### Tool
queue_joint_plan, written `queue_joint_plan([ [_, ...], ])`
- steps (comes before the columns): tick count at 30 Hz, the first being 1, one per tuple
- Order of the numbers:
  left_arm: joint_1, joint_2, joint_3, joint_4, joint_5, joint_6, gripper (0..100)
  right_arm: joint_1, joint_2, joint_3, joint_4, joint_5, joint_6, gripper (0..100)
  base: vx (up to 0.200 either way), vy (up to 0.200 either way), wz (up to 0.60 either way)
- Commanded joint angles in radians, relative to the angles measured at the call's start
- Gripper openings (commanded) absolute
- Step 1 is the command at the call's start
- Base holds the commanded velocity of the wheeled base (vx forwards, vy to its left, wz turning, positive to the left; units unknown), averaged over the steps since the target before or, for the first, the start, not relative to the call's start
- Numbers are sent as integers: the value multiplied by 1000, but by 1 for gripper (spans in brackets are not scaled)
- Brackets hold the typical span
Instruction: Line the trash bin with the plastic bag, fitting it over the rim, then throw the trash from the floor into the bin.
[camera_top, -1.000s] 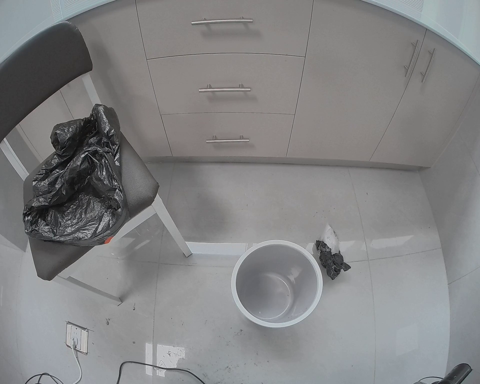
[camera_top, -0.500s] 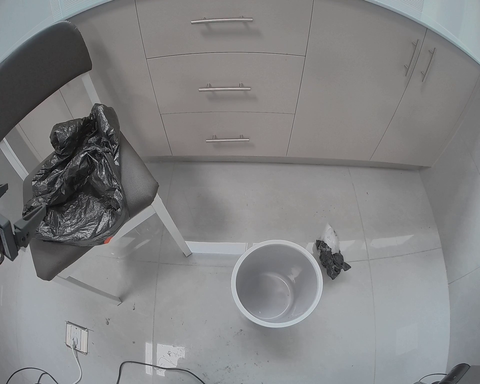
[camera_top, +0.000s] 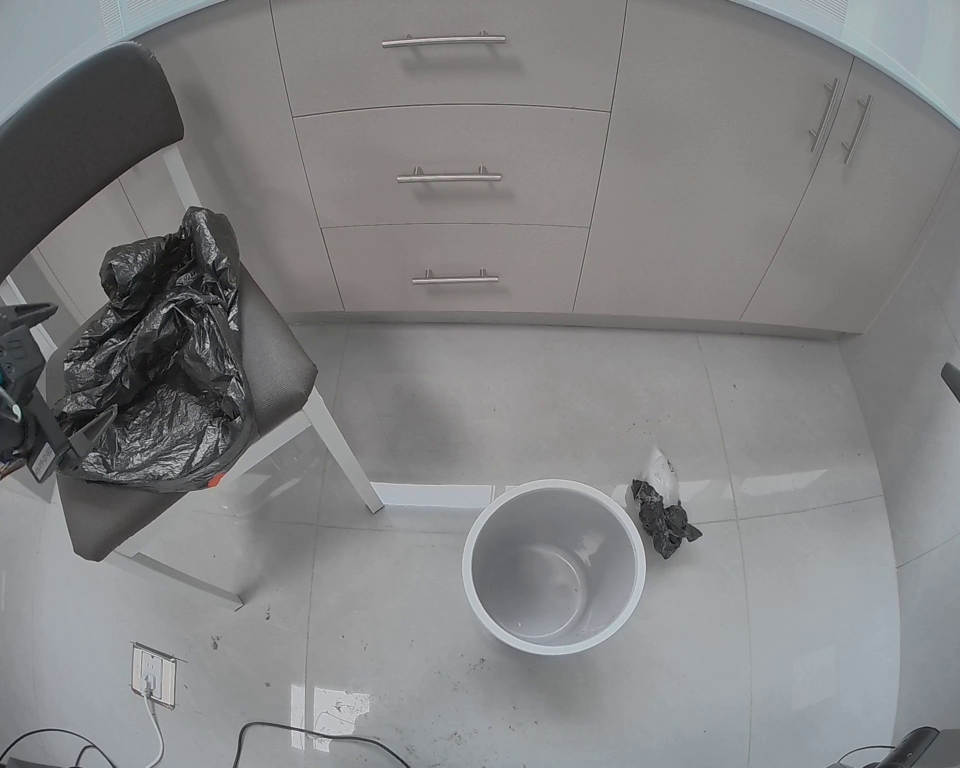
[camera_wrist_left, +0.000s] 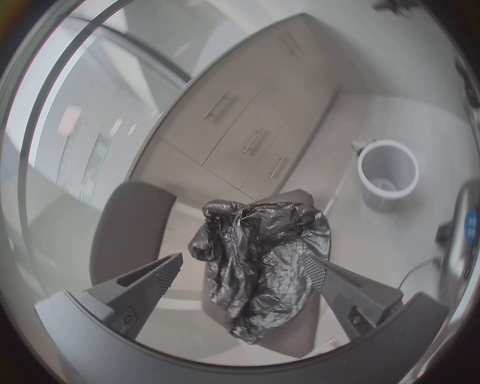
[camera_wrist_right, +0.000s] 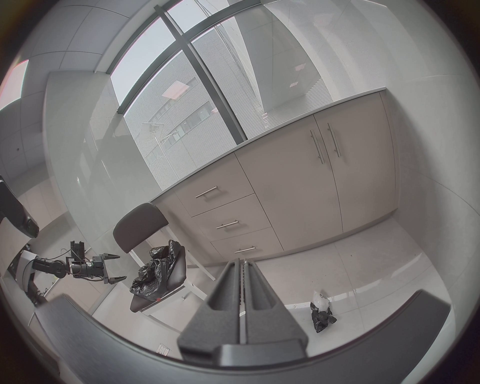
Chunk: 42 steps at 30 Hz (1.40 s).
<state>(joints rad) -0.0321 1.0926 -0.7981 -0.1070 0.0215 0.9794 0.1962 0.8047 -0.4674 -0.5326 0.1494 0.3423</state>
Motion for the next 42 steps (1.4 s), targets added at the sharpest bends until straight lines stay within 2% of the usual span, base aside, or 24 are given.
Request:
queue_joint_plan([
  [1,-83,104,-75,-5,37,223,100,3,7,16,-1,3,6,0,0,0,0],
  [2,-104,109,-78,-5,61,265,0,3,8,16,-1,3,6,0,0,0,0],
  [6,-193,125,-98,-5,141,406,0,6,10,23,-3,4,6,0,0,0,0],
  [8,-242,132,-98,-5,186,440,0,6,14,23,-3,4,6,0,0,0,0],
  [9,-242,132,-98,-5,186,440,0,6,14,23,-3,4,6,0,0,0,0],
  [11,-315,159,-96,-5,264,449,0,6,21,24,-3,4,6,0,0,0,0],
  [13,-338,178,-98,-6,291,446,0,6,21,29,-3,4,6,0,0,0,0],
  [15,-342,187,-98,-13,295,443,0,6,21,30,-3,4,6,0,0,0,0],
  [21,-365,204,-35,-175,296,361,0,6,24,32,-3,3,6,0,0,0,0],
  [25,-361,196,-15,-198,291,360,0,6,30,33,-3,3,6,0,0,0,0],
  [26,-361,196,-15,-200,290,360,100,6,31,33,-3,3,6,0,0,0,0],
  [37,-354,237,-21,-195,322,413,100,6,33,41,-3,3,6,0,0,0,0],
  [38,-353,242,-24,-192,336,456,100,6,33,43,-3,3,6,0,0,0,0],
  [41,-353,247,-26,-188,356,499,100,6,34,43,-3,4,6,0,0,0,0],
  [42,-353,253,-27,-186,394,547,100,6,34,44,-3,4,6,0,0,0,0],
])
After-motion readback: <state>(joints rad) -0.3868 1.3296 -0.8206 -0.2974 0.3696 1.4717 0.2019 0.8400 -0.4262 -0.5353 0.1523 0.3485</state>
